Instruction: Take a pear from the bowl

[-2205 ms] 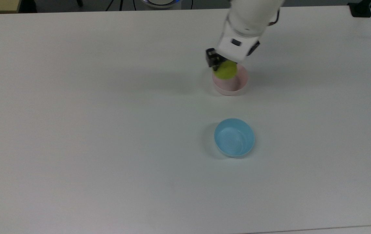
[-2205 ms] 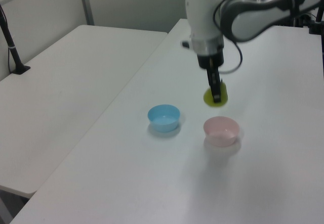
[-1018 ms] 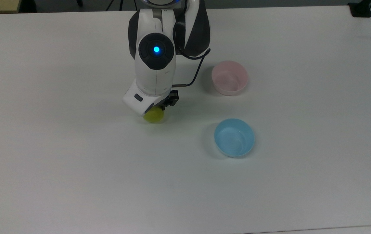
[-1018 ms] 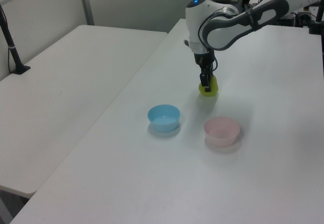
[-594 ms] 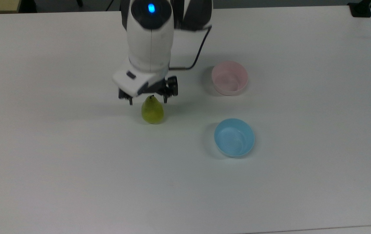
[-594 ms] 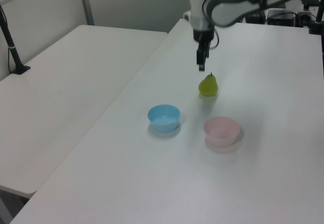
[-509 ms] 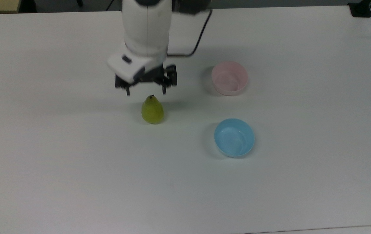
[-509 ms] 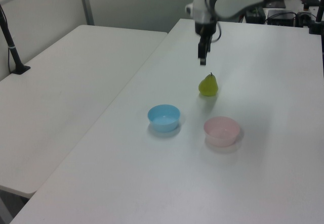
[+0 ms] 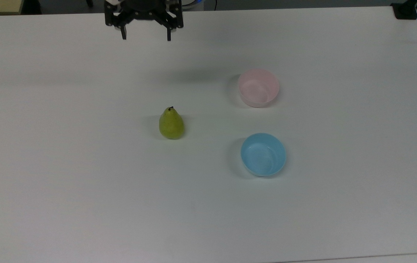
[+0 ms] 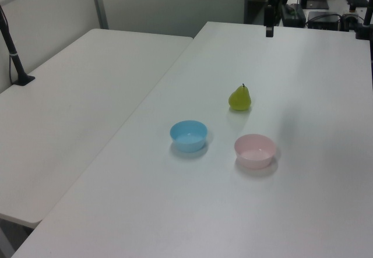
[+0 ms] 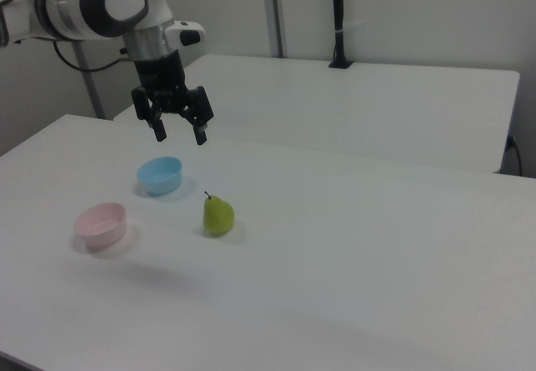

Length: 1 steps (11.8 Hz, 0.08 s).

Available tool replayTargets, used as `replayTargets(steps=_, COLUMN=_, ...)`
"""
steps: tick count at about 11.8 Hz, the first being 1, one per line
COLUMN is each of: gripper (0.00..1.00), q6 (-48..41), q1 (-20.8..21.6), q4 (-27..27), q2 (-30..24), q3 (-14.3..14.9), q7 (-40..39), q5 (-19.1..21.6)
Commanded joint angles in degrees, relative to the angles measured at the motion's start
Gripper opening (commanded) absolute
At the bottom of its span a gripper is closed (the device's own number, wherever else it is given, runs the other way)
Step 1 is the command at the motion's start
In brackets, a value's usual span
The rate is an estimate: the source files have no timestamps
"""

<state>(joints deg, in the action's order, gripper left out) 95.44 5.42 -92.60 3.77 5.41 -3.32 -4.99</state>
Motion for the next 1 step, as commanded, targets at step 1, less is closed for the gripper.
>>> replayTargets(steps=1, gripper=1.0, q6=0.1, q1=-1.0, q4=-3.4, q2=-2.5, q3=-1.1, q7=0.3, q5=0.2)
